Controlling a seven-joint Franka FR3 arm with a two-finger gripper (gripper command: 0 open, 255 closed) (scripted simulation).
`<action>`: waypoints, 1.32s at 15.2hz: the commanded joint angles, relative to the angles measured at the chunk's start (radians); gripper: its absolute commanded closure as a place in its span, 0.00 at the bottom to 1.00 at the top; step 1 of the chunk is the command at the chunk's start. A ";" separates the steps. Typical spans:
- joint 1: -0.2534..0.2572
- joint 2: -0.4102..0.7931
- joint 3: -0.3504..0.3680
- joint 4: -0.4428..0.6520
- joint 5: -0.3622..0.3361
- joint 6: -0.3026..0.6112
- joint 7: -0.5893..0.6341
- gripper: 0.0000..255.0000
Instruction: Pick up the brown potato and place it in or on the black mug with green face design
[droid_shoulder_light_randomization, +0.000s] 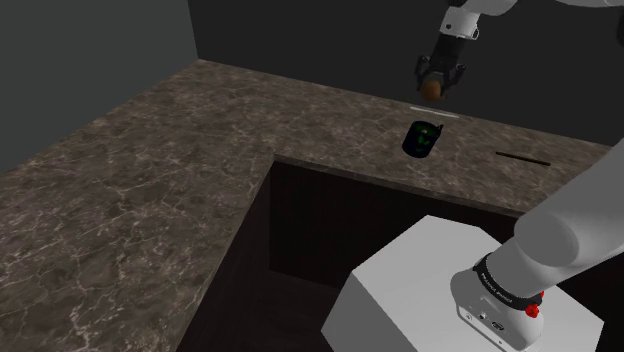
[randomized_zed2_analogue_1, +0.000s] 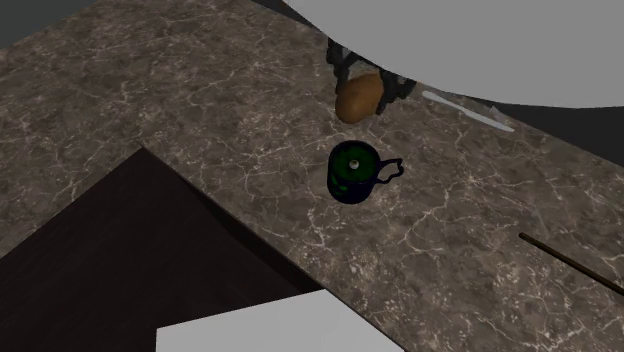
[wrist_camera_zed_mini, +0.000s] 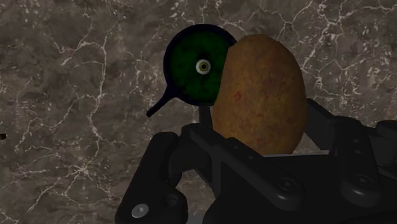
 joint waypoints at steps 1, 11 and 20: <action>-0.016 -0.060 -0.016 -0.066 -0.015 0.003 -0.030 1.00; -0.039 -0.124 -0.039 -0.231 -0.034 0.102 -0.078 1.00; -0.039 -0.098 -0.040 -0.299 -0.028 0.195 -0.088 1.00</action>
